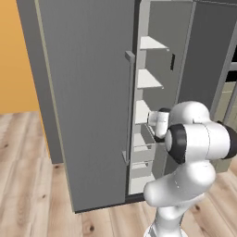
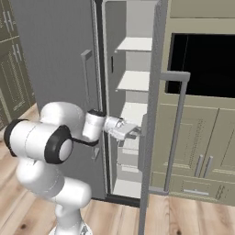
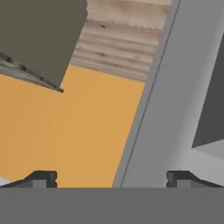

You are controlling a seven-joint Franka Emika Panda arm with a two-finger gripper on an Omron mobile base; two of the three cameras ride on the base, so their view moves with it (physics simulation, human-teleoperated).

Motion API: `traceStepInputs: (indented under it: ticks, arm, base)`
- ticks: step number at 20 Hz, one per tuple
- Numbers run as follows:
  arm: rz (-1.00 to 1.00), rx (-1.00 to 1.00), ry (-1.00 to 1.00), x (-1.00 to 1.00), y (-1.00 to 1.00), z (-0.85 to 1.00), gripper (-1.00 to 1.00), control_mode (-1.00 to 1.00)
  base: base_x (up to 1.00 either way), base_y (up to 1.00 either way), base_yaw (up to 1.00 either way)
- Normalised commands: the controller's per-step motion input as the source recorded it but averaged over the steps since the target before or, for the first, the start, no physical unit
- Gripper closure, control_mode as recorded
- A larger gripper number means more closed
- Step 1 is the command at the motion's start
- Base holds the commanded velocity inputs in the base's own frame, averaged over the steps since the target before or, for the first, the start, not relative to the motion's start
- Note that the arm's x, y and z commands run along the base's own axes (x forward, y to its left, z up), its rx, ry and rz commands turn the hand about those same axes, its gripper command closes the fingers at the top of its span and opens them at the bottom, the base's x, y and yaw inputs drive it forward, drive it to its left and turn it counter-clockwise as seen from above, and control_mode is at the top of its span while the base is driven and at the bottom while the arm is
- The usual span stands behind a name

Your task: Place one of the steaks on the plate and the other in the bowl. Then place the bowl in the fridge.

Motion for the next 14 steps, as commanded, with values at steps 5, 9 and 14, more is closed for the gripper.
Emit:
traceStepInputs:
  ticks: [5, 9, 14]
  arm:
    - [-0.03, -0.01, -0.03, -0.17, 0.92, 0.15, -1.0, -1.0]
    - [-0.32, 0.57, -0.36, 0.34, 0.59, -0.24, -1.0, -1.0]
    - [-0.52, 0.75, -0.48, 0.32, 0.06, -0.29, -1.0, -1.0]
  base:
    - [0.0, 0.0, 0.0]
    - [0.0, 0.0, 0.0]
    - [0.0, 0.0, 0.0]
